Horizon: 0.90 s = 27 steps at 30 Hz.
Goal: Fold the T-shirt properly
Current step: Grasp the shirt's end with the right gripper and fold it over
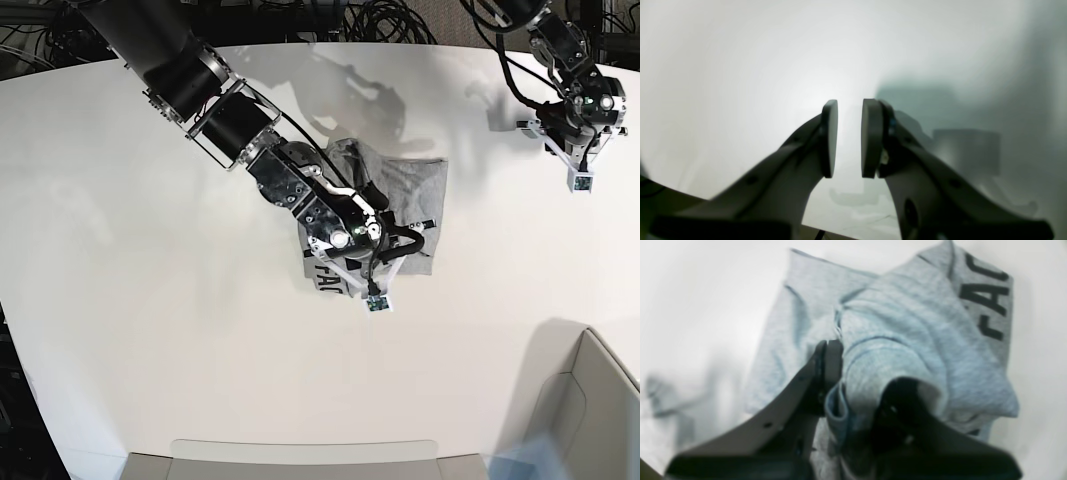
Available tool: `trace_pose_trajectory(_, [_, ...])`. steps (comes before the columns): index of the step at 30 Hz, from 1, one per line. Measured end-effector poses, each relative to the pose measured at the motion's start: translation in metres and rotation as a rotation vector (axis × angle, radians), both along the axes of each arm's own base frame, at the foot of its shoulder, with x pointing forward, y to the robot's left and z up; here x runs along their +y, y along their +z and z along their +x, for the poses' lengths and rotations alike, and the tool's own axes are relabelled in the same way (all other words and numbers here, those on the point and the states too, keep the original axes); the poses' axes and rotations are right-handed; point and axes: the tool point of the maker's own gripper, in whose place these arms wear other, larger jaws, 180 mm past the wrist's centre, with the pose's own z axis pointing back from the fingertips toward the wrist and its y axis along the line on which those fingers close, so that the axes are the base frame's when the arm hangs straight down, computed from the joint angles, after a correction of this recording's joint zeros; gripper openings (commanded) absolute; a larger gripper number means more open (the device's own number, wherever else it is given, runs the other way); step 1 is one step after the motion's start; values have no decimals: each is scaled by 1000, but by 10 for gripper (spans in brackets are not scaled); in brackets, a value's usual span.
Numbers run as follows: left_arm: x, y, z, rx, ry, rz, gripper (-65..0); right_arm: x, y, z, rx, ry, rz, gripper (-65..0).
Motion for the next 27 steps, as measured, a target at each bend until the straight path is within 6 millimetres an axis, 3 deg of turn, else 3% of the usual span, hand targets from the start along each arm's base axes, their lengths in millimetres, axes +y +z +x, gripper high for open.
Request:
trace_pose_trajectory(3, [0, -1, -1, 2, -1, 0, -529, 4, -2, 1, 2, 1, 1, -650])
trace_pose_trajectory(7, [-1, -5, -8, 22, 0, -4, -529, 8, -1, 1, 4, 3, 5, -477])
trace_pose_trajectory(10, [-1, -4, -7, 19, -1, -1, -529, 17, 0, -3, -21, 101, -6, -407])
trace_pose_trajectory(15, [-2, -4, -7, 16, -1, -6, -529, 52, 10, -25, -90, 420, 10, -384])
trace_pose_trajectory(20, [-2, -4, -7, 16, -1, -6, -529, 66, 31, -8, -235, 403, 94, -385])
trace_pose_trajectory(27, [-2, -4, -7, 16, -1, -6, -529, 70, 38, -5, -269, 401, 115, -385])
